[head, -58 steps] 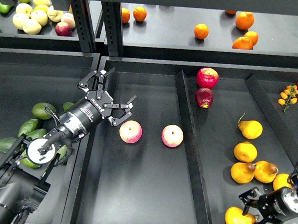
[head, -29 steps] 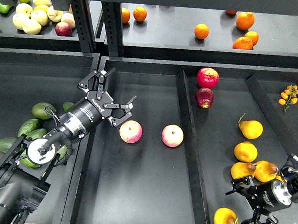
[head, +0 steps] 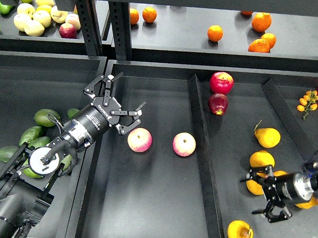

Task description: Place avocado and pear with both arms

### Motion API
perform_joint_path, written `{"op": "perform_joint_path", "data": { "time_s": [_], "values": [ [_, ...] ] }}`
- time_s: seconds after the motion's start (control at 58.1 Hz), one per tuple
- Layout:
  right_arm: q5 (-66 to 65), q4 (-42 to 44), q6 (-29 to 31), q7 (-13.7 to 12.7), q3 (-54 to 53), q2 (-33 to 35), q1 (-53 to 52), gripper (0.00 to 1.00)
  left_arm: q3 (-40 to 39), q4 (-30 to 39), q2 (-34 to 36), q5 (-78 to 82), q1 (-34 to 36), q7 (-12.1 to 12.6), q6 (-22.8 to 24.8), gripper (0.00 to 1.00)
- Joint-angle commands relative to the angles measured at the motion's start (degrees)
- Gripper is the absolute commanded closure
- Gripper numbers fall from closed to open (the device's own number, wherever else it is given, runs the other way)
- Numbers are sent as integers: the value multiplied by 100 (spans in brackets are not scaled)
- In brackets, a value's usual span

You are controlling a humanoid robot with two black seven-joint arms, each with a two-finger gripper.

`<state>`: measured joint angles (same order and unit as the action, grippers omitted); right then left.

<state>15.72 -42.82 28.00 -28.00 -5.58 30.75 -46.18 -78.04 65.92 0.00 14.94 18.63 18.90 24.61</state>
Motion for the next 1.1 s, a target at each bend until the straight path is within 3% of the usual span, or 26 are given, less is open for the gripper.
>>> {"op": "perform_joint_path", "data": {
  "time_s": [0.0, 0.189, 0.344, 0.671, 0.963, 1.083],
  "values": [
    [168, 63, 0, 0, -637, 37, 126, 1, -1, 9, 0, 0, 0, -35, 0, 1],
    [195, 309, 0, 0, -1806, -60, 171, 1, -27, 62, 0, -9, -8, -70, -9, 1],
    [169, 459, 0, 0, -3651, -719, 513, 1, -45, 237, 0, -9, -140, -97, 0, 1],
    [177, 424, 0, 0, -5075, -1553, 997, 1, -54, 325, 0, -9, -140, -114, 0, 1],
    [125, 459, 0, 0, -6710, -2933, 1269, 1, -80, 378, 0, -9, -149, -220, 0, 1],
    [125, 441, 0, 0, -6974, -3075, 1296, 1, -80, 378, 0, -9, -140, -220, 0, 1]
  ]
}}
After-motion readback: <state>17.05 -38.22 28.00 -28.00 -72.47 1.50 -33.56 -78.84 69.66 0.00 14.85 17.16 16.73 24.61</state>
